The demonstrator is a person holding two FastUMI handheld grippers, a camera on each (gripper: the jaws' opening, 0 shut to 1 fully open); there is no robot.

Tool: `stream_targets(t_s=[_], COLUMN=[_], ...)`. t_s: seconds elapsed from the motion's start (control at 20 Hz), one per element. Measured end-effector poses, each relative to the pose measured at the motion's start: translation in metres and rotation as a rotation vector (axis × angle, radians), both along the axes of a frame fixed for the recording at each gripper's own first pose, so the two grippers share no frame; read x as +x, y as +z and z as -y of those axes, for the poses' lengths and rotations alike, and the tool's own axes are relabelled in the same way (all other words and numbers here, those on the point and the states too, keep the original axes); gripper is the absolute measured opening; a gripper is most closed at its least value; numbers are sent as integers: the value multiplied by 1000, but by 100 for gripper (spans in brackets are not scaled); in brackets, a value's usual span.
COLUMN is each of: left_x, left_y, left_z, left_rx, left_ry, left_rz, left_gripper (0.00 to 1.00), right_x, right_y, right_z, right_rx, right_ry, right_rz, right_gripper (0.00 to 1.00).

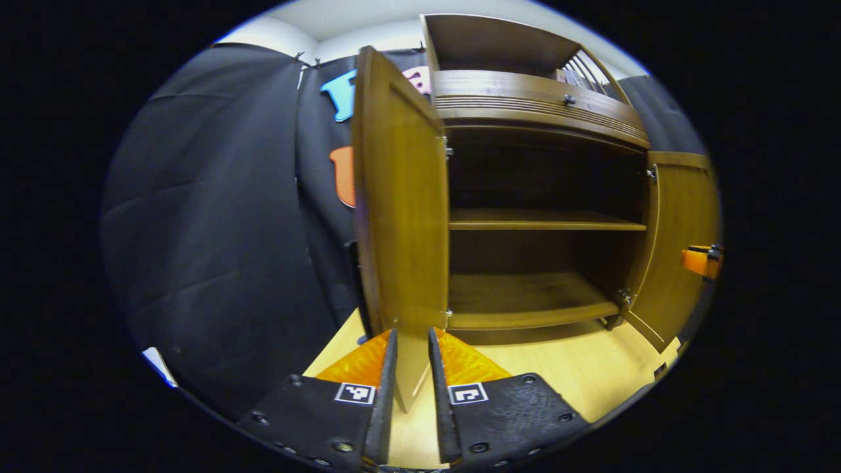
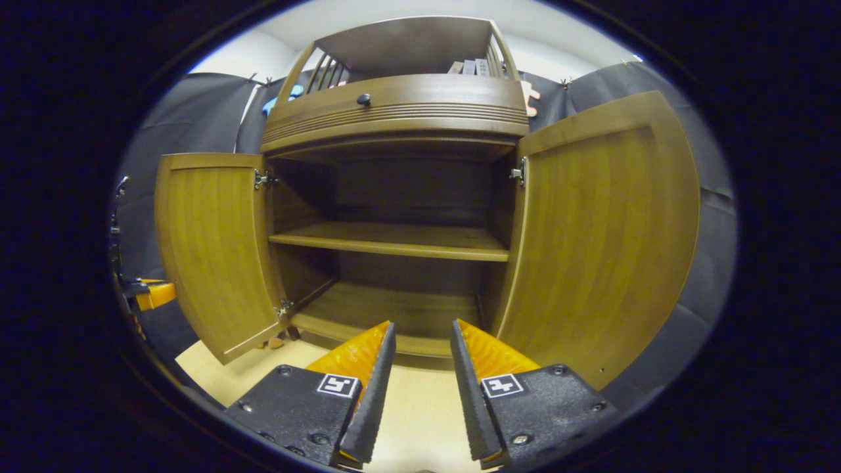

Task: Open the right door of the double-door shoe cabinet with the right hand, and open the left door with the left hand.

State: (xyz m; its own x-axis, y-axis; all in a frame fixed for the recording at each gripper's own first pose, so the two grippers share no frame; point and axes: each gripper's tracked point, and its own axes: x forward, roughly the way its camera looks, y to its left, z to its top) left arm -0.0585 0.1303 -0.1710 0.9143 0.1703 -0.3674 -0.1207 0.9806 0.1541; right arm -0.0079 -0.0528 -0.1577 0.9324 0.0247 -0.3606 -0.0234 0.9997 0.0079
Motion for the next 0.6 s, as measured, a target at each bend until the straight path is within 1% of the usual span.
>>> stream_targets(t_s=[0.05, 0.1, 0.15, 0.2, 0.25, 0.35, 0.4, 0.45, 0.5, 0.55, 0.6], left_x=[4, 7, 9, 11, 14, 17, 19, 19, 20, 22, 22], left_y=[3, 6, 10, 12, 13, 18, 21, 25, 29, 31, 33], left_z=[8, 18, 25, 36, 44, 59, 66, 74, 82, 90, 98], left_rx=[6, -3, -14, -30, -40, -49, -61, -76, -89, -100, -112], left_ry=[-11, -28, -37, -54, -63, -76, -78, -84, -91, -100, -104], left_rz=[7, 12, 20, 26, 34, 49, 56, 64, 71, 80, 88], left_gripper=[36, 49, 47, 41, 50, 80, 74, 77, 78, 89, 83], right_x=[-1, -2, -3, -5, -7, -12, -14, -15, -17, -16, -18], right_y=[1, 2, 3, 6, 8, 16, 20, 24, 27, 29, 30], right_z=[1, 0, 1, 2, 2, 4, 5, 7, 8, 9, 7], right_rx=[1, 2, 4, 6, 9, 11, 10, 12, 16, 24, 29], right_ry=[-2, 5, 4, 2, 3, -3, -7, -10, -14, -15, -11], right_rz=[2, -1, 1, 4, 7, 19, 24, 30, 36, 39, 37], right_gripper=[57, 56, 56, 59, 58, 59, 62, 64, 66, 67, 67])
